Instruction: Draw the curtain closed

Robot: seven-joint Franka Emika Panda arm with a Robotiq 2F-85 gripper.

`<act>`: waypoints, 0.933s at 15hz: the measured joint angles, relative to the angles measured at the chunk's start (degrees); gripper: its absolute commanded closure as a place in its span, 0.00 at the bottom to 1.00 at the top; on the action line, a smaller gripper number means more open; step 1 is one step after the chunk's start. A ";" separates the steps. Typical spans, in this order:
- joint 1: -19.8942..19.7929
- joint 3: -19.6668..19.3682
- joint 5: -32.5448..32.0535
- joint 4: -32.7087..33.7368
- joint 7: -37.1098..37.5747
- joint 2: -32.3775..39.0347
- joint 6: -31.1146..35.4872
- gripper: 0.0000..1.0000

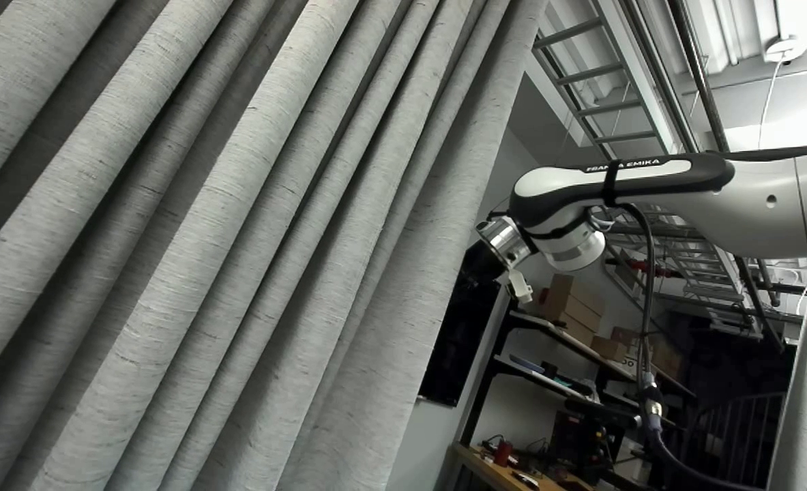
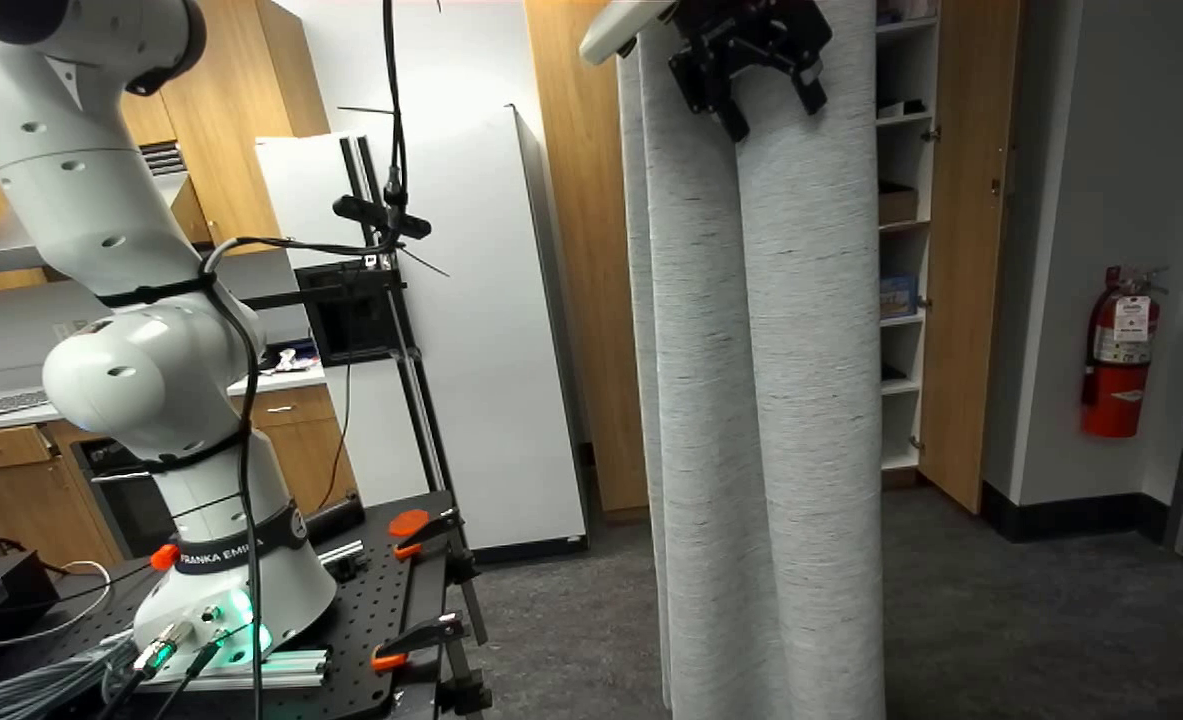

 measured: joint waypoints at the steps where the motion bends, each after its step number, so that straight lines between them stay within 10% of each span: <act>1: 0.00 0.02 0.94 0.85 -1.81 0.37 -0.92 0.00; 14: -0.38 0.02 6.15 0.71 -12.42 -1.02 -9.09 0.00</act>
